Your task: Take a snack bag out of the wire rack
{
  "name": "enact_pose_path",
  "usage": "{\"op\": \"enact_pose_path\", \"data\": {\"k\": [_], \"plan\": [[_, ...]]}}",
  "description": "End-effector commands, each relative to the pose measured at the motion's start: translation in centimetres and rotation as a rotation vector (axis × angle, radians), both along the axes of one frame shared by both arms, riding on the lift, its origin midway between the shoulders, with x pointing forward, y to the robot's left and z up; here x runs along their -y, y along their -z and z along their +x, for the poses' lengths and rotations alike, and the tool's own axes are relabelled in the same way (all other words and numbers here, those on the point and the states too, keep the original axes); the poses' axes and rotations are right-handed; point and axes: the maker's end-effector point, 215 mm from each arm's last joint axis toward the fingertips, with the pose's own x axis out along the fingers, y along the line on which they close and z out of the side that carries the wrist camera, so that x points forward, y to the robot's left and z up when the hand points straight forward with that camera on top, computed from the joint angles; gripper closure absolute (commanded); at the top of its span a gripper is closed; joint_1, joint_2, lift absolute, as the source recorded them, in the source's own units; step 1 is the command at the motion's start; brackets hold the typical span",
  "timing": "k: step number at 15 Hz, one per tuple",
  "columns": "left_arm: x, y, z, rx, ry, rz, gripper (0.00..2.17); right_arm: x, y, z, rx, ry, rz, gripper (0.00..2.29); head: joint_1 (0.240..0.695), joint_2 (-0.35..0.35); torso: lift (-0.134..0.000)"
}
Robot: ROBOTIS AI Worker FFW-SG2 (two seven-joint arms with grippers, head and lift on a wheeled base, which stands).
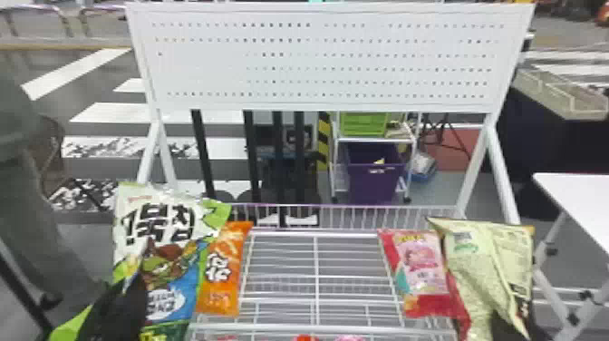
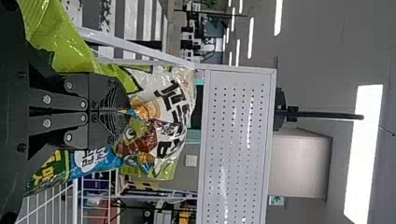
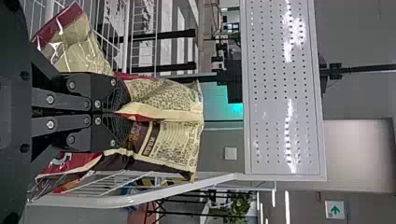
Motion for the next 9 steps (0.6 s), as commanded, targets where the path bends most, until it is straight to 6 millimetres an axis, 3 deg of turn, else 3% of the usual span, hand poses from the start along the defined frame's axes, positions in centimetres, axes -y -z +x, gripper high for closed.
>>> {"op": "enact_pose_path", "data": {"k": [1,9], "plan": [[-0.01,-0.10,0.04,0.002,0.000,0.001,2.14,-0.04,0.03,-0.16,-0.002,-0.002,-0.006,2.25,0.499,0.000,0.000],[-0.08,-0.19,-0.01,0.003,0.000,0.003,2.14,-0.20,0.08,-0.33,-0.005,-0.010,-0.016,2.25,0.499,0.000,0.000]]}}
